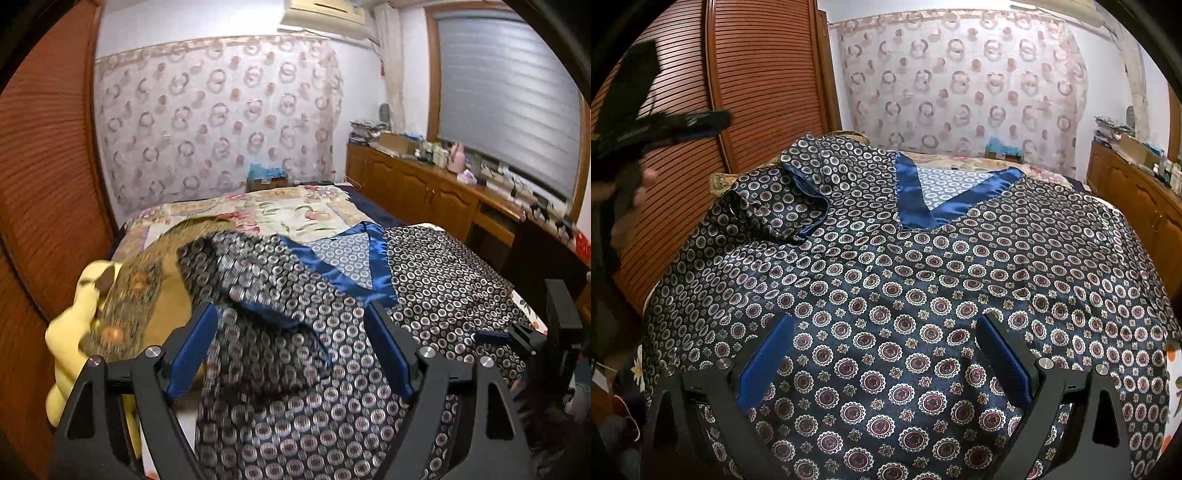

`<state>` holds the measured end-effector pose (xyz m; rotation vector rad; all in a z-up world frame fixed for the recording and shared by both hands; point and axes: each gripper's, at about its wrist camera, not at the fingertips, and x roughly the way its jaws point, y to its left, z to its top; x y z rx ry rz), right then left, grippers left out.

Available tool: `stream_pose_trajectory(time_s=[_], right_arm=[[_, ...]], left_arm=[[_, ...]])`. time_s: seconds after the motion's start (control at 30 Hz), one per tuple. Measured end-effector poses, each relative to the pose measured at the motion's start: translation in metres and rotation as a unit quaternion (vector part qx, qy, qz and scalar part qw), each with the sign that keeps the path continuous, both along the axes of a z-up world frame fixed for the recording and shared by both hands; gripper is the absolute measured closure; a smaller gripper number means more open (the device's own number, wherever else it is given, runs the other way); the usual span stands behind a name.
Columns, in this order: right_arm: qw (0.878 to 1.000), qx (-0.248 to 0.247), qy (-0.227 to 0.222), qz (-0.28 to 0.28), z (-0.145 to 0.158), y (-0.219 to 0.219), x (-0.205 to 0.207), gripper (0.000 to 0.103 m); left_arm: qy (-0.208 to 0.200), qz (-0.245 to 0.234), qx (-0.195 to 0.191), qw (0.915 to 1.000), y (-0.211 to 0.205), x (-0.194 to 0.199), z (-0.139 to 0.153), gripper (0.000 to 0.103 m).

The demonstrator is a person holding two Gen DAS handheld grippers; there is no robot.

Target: Fold small clothes

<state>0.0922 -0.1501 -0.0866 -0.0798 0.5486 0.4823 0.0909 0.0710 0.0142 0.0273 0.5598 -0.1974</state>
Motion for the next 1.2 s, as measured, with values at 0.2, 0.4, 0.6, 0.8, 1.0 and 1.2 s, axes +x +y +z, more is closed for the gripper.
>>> stream_pose_trajectory(time_s=[0.2,0.4,0.6,0.8,1.0,1.2], right_arm=[[1.0,-0.008,0.003,0.017,0.008,0.001,0.002,0.005],[0.998,-0.017,-0.037,0.049,0.049,0.014,0.007,0.011],[0.993,-0.024,-0.074,0.094,0.084,0.052,0.028,0.016],[0.989,-0.007,-0.053,0.141,0.078,0.105,0.069,0.024],[0.99,-0.014,-0.04,0.137,0.066,0.137,0.123,0.042],[0.99,-0.037,-0.018,0.137,0.065,0.166,0.161,0.052]], left_arm=[[-0.008,0.036,-0.022,0.9991,0.014,-0.033,-0.016,0.021],[-0.009,0.056,-0.004,0.9984,0.017,-0.045,-0.025,0.021],[-0.013,0.063,-0.005,0.9979,0.02,-0.051,-0.029,0.021],[-0.015,0.074,-0.024,0.9968,0.029,-0.058,-0.035,0.021],[-0.007,0.078,-0.026,0.9966,0.034,-0.06,-0.043,0.021],[0.004,0.08,-0.03,0.9963,0.042,-0.061,-0.055,0.021]])
